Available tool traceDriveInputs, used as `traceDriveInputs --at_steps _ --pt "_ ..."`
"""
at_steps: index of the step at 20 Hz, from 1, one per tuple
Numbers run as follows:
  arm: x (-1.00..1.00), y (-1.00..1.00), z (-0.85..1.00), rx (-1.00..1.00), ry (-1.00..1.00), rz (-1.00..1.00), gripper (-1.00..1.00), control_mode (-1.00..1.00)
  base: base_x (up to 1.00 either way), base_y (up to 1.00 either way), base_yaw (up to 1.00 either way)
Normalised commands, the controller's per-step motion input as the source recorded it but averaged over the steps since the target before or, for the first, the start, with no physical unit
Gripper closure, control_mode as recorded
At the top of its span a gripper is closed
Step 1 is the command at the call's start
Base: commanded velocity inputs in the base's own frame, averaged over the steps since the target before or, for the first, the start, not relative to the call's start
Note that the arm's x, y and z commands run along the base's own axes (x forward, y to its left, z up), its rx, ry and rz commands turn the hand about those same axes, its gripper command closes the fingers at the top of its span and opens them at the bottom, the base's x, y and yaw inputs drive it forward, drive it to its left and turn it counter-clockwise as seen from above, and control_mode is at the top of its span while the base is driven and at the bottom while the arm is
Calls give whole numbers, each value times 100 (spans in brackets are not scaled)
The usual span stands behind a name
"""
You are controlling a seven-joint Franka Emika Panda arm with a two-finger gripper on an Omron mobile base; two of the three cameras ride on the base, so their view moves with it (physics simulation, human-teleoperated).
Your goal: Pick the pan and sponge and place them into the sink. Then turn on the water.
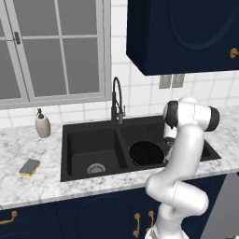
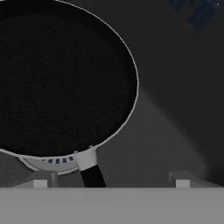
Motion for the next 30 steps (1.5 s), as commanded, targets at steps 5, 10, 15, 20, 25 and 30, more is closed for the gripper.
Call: traceDriveInputs --at_steps 5,10,15,20,25,30 --pt "-42 0 100 9 -13 -12 -100 -100 0 0 0" --pt "-4 0 100 4 7 -1 -100 -100 0 0 0" --pt "-1 -11 100 11 5 0 -100 -100 0 0 0" --pt "0 -3 100 10 18 0 -100 -100 0 0 0" --pt "1 0 100 7 30 0 -100 -100 0 0 0" --pt "1 2 100 0 32 -7 -100 -100 0 0 0"
